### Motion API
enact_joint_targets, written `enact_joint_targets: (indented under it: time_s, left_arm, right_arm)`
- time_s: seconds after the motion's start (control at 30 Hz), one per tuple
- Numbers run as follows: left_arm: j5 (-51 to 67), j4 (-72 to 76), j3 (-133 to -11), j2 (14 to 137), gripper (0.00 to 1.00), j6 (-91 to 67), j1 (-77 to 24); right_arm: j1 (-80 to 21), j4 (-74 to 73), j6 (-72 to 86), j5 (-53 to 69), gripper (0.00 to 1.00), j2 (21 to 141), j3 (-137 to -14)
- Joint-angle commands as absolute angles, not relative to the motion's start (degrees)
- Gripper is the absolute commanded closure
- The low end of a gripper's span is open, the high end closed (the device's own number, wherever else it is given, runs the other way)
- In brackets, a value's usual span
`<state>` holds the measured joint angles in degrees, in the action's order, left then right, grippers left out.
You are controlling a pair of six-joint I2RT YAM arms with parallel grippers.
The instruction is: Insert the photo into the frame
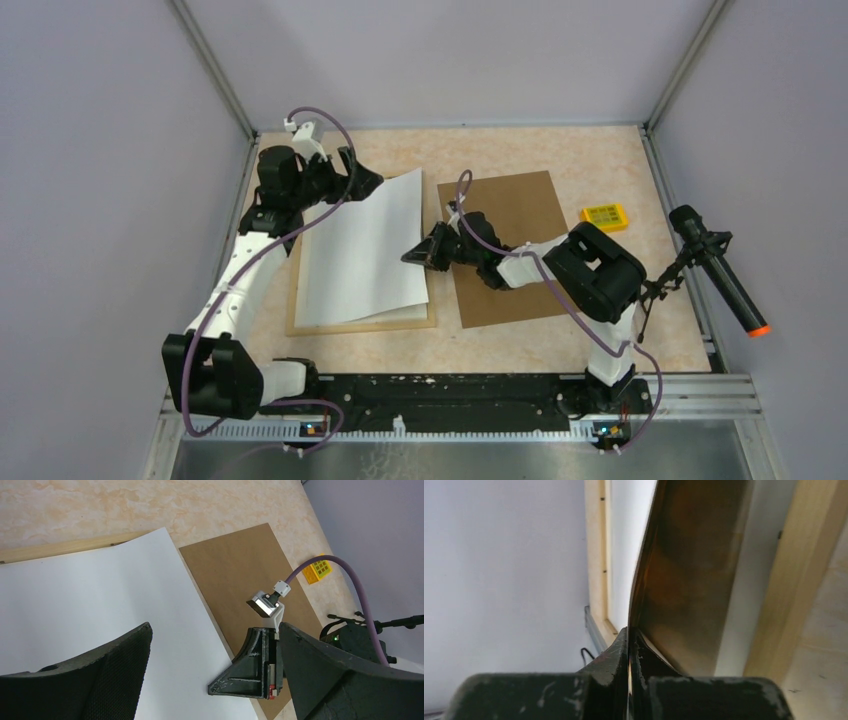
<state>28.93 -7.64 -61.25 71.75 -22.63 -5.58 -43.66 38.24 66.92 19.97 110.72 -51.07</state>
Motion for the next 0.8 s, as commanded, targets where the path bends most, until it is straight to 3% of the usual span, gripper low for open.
enact_joint_targets:
  time_s: [0.0,0.4,0.77]
  left_arm:
    - [29.7,-5.0,-60.7,71.5,0.01,-23.1,-5.1]
    - [29.3,-4.9,-60.6,71.2,0.01,-23.0,-5.1]
    - [29.3,-4.9,-60.6,71.1,0.01,-23.0,-5.0]
  right_arm:
    - [-43.0,48.2,71.7,23.4,1.00,109.6,-49.9]
    - [-42.6,57.8,78.1,28.9,1.00,111.9,-51.9]
    - [-42.4,56.5,79.7,29.4,1.00,112.6,-55.5]
